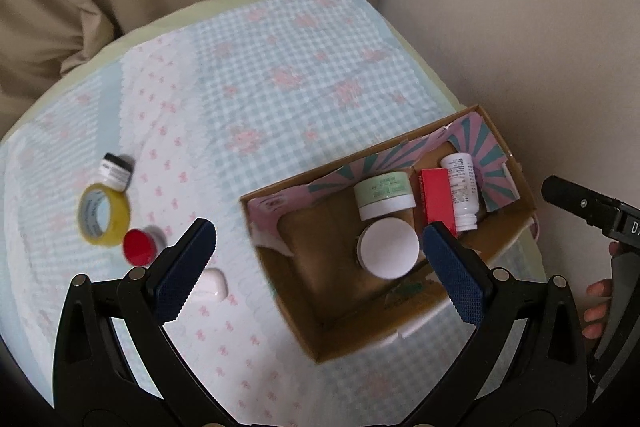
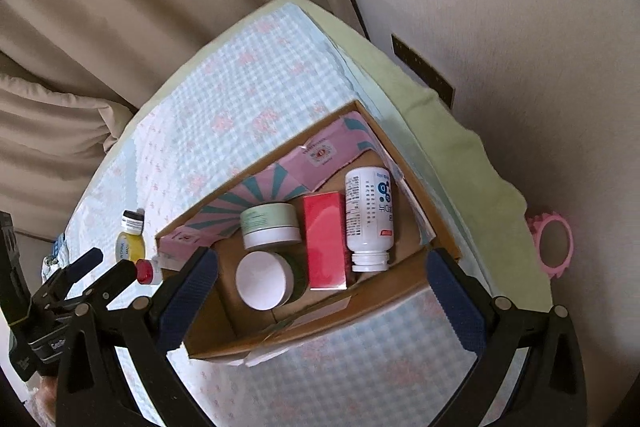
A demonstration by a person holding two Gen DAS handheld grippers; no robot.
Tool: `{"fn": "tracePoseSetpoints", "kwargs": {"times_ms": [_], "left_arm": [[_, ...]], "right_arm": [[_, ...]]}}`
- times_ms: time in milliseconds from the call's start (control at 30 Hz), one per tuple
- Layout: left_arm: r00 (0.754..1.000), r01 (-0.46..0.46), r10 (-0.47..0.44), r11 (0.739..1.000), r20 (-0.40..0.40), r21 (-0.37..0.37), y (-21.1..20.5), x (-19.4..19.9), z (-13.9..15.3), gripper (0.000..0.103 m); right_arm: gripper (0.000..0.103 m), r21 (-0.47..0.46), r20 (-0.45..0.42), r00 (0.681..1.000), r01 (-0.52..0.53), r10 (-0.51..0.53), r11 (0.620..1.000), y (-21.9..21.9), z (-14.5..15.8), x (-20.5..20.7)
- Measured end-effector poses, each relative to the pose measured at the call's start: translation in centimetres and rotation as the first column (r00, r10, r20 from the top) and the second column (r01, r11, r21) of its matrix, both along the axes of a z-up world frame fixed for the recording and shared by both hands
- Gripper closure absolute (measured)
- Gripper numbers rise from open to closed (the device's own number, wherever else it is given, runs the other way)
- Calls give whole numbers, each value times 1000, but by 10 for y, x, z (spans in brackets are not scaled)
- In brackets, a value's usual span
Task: Organize rigid objects
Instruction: 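Withdraw both tools and move toward the tape roll and red tin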
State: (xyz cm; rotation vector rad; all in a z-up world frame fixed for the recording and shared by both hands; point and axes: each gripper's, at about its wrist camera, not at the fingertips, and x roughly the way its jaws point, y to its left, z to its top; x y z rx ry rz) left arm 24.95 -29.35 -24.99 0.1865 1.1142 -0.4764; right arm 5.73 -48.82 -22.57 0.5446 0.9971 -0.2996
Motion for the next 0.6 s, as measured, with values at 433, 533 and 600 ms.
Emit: {"fn": "tracePoseSetpoints", "kwargs": {"times_ms": [433, 533, 600], "left_arm": [[989, -108, 112, 993, 100, -45, 104, -56, 82, 0], [981, -153, 159, 986, 108, -60, 146, -70, 97, 0], [977, -170, 176, 984, 120, -59, 169, -78, 105, 0]], "right_arm": [[0, -145, 91, 990, -97, 111, 985, 79, 81, -34], [0, -174, 92, 980, -159, 177, 972, 110, 97, -38], [0, -201, 91, 972, -194, 216, 960, 131, 105, -40]]}}
